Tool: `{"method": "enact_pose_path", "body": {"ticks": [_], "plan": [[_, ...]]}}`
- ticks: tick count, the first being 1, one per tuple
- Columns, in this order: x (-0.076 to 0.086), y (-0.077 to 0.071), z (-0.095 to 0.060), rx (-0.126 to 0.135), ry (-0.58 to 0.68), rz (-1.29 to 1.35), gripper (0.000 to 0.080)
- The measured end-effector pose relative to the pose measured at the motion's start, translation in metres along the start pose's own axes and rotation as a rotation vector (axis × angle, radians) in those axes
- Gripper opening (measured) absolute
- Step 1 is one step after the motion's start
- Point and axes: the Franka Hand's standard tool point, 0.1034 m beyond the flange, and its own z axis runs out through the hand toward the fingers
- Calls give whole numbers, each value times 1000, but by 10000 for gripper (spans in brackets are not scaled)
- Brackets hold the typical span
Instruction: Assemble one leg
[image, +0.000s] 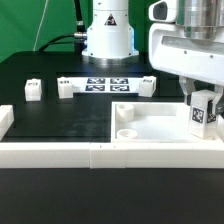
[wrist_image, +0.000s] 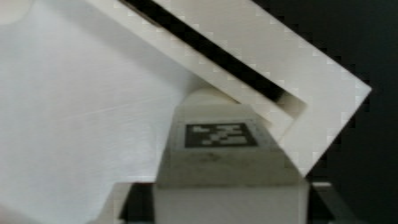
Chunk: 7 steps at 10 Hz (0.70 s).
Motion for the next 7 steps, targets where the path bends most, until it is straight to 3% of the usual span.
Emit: {"method": "enact_pose_path", "body": {"ticks": [5, 7], "plan": [[-4, -1, 1, 10, -13, 618, 290], [-4, -1, 1, 10, -26, 695, 290]]}}
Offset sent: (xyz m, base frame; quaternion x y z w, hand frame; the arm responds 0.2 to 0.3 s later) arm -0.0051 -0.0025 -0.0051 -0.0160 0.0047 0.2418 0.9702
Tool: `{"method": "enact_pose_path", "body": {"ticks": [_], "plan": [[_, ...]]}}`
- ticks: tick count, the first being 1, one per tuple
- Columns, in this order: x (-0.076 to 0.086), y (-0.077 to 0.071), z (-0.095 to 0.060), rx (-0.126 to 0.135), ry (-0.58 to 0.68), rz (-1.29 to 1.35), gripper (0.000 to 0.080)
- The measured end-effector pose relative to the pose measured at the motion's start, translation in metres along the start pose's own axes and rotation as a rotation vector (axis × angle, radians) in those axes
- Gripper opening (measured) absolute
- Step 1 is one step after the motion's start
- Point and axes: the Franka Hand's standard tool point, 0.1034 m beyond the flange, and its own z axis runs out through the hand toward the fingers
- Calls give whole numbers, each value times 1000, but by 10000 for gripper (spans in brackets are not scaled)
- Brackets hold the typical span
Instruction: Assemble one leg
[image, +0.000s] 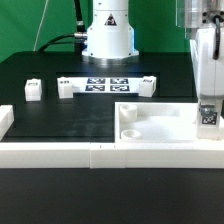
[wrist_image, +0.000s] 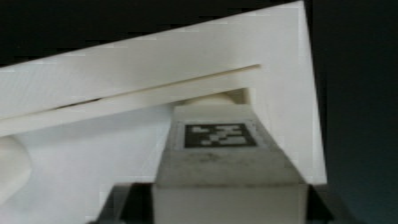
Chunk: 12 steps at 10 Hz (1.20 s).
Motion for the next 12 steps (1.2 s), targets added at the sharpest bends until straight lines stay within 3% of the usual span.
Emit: {"method": "enact_pose_path", "body": {"ticks": [2, 3, 4, 8, 12], "plan": [[-2, 1, 1, -1, -5, 7, 524], [-2, 1, 1, -1, -5, -19, 524], [-2, 1, 1, -1, -5, -20, 623], [-5, 4, 0, -32, -8, -437, 648], [-8, 4, 1, -40, -4, -852, 649]]}}
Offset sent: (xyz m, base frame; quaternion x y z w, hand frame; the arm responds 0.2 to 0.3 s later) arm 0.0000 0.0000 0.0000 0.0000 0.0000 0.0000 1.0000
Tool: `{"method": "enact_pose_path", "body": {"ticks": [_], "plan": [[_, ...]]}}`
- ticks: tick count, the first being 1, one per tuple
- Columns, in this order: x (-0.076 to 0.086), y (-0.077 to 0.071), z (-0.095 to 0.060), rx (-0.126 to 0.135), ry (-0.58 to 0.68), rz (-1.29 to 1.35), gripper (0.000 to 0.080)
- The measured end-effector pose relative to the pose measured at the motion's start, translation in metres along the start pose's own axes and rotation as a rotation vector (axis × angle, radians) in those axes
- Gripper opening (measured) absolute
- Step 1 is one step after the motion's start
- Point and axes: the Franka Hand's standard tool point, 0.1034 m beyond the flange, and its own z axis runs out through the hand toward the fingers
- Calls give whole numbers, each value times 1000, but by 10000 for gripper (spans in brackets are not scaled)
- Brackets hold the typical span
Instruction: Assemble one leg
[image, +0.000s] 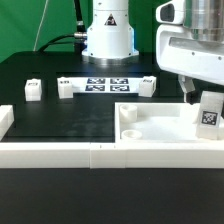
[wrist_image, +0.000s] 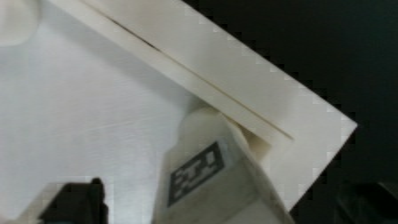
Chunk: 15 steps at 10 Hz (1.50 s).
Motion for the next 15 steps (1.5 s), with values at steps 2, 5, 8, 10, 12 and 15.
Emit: {"method": "enact_pose_path", "body": {"ticks": [2, 5, 8, 10, 12, 15], "plan": [[6, 1, -2, -16, -11, -233, 649], [10, 0, -5, -35, 13, -586, 649], [14, 2, -5, -47, 19, -724, 649], [14, 2, -5, -47, 19, -723, 417], [14, 3, -5, -47, 19, -716, 291], [14, 3, -4, -44, 20, -644, 291]]}}
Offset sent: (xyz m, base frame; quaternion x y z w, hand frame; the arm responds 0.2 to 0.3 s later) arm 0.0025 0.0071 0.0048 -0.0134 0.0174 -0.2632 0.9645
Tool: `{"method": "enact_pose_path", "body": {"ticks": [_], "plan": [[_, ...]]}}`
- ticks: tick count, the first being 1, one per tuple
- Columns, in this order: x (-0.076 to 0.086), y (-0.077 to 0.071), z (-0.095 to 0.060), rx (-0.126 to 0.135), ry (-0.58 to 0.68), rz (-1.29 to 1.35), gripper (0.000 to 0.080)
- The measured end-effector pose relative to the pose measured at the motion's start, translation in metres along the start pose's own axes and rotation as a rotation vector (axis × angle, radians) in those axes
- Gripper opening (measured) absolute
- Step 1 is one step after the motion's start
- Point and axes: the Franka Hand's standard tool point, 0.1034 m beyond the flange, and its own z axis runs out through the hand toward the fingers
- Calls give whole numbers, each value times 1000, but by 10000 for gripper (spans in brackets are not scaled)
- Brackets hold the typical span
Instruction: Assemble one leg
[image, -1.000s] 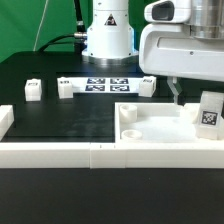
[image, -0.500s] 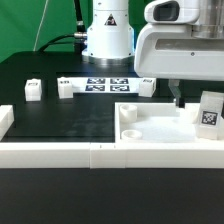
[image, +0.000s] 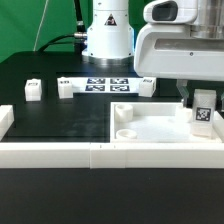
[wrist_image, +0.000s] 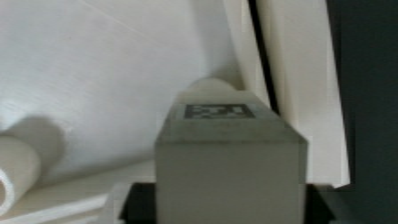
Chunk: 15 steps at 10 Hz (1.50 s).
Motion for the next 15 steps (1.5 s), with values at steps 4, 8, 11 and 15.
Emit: {"method": "enact_pose_path", "body": {"ticks": [4, 8, 11, 15], "plan": [[5, 3, 3, 40, 27, 493, 291], [2, 9, 3, 62, 3, 1005, 292], [-2, 5, 3, 56, -16, 1353, 292], [-4, 2, 3, 55, -40, 1604, 292]]}}
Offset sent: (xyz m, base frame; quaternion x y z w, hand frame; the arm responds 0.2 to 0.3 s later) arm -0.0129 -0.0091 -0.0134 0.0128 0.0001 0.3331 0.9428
